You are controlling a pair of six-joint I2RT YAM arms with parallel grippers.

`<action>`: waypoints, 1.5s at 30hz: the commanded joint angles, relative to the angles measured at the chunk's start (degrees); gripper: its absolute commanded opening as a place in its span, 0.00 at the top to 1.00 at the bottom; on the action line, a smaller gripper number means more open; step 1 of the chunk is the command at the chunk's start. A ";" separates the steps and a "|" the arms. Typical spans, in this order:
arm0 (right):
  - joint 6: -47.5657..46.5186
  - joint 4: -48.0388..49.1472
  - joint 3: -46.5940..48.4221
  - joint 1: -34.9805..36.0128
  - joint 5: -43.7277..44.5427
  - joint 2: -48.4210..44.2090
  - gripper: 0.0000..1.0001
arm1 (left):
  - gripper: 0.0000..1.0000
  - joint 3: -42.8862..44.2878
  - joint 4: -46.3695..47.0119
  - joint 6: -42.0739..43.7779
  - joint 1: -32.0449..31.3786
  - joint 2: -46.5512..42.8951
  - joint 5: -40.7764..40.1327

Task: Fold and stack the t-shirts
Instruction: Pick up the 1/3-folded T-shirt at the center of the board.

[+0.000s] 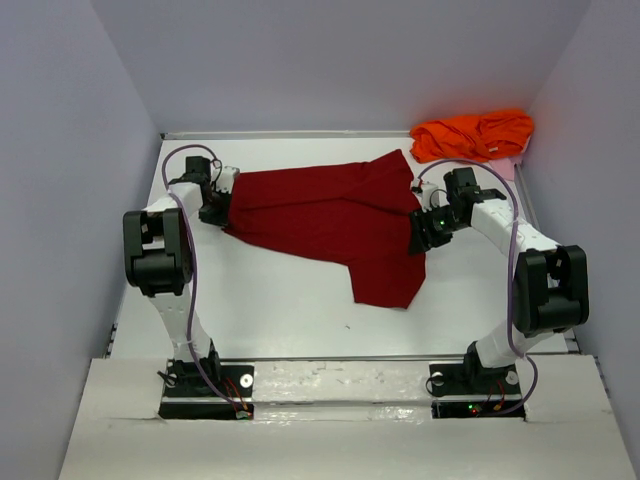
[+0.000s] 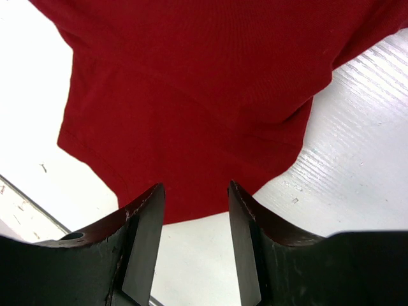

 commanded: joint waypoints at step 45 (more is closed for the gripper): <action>-12.40 -17.81 0.68 -0.37 0.20 -5.34 0.45 | 1.00 -8.47 -0.10 -1.79 -0.08 -23.42 4.94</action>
